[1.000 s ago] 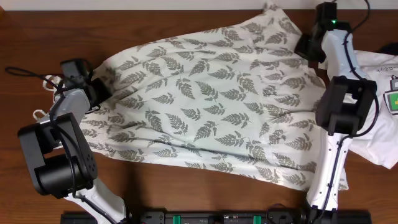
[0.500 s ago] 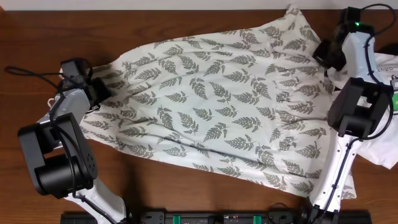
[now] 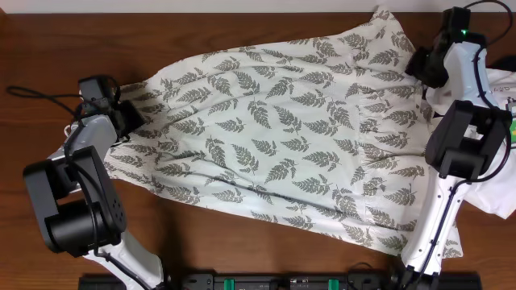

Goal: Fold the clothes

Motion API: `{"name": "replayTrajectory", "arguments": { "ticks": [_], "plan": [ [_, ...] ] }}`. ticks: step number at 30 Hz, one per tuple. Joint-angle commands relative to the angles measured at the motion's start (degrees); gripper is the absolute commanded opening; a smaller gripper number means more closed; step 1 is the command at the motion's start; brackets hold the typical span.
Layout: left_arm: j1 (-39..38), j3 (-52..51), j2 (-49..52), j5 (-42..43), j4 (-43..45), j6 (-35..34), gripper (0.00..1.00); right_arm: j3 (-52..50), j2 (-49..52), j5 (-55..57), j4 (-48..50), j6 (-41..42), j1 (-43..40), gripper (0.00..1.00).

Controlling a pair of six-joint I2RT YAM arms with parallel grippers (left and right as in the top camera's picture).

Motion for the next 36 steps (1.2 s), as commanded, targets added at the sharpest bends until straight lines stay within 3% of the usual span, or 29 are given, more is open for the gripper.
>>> {"name": "replayTrajectory", "arguments": {
  "ticks": [1,9,12,22,28,36],
  "plan": [
    [-0.17,0.61,1.11,-0.68,1.16,1.03,0.56,-0.22,-6.45,-1.03,0.42,-2.34,1.2,0.49],
    [-0.17,0.61,1.6,0.22,7.5,4.46,0.55,-0.22,-8.28,-3.39,-0.98,-7.1,2.54,0.47],
    [-0.13,0.61,2.38,0.17,7.74,4.46,0.5,-0.22,-8.59,-3.48,-2.38,-7.06,2.58,0.45],
    [0.44,0.61,9.18,-1.46,7.98,5.6,0.5,-0.22,-11.89,-3.61,-5.18,-7.72,2.58,0.44],
    [3.58,0.61,9.75,-8.07,13.33,5.55,0.51,-0.22,-14.99,-3.76,-7.5,-8.35,2.58,0.45],
    [8.59,0.63,9.75,-7.82,19.19,5.33,0.55,-0.24,-16.7,-4.33,-7.87,-8.37,2.58,0.47]
  ]
}}
